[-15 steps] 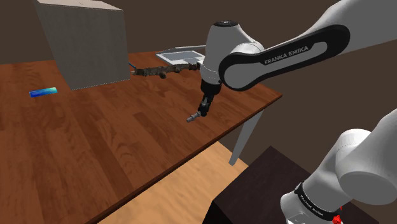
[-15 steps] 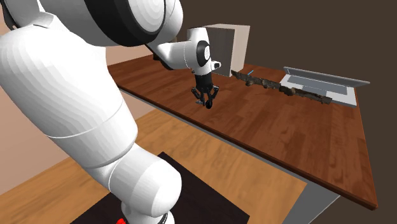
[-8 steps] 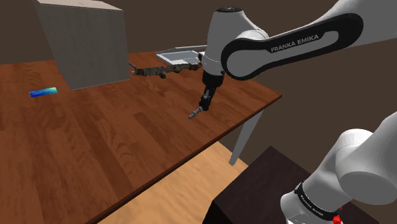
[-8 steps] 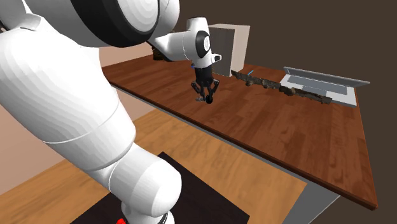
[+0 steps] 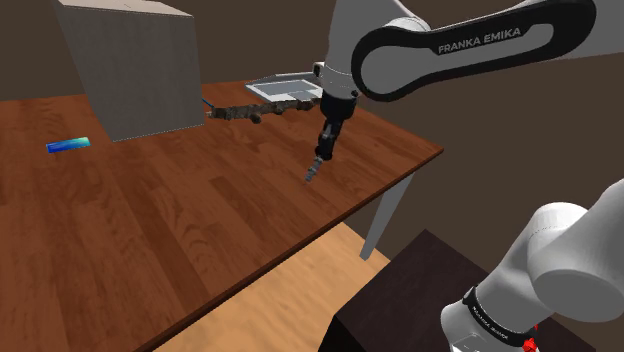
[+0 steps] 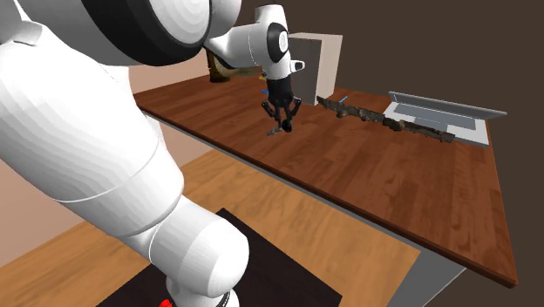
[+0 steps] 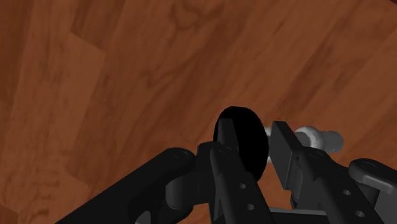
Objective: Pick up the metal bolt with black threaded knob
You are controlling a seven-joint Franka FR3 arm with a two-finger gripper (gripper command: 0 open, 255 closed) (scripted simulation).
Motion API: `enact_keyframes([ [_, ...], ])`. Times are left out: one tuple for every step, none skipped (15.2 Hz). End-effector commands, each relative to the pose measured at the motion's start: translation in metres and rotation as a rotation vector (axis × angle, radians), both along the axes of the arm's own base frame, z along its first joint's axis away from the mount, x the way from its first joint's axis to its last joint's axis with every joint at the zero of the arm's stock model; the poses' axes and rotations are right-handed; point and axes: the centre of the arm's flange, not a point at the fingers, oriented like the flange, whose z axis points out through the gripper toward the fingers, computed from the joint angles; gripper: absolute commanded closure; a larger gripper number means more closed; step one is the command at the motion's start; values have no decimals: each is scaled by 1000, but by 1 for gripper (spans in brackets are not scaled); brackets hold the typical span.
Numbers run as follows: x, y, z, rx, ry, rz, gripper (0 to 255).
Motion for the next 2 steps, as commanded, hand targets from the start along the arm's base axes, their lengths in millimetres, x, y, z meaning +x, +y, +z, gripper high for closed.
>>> enact_keyframes([
  [-1,-1,7,0,0,0,255],
  [-1,-1,7,0,0,0,255],
])
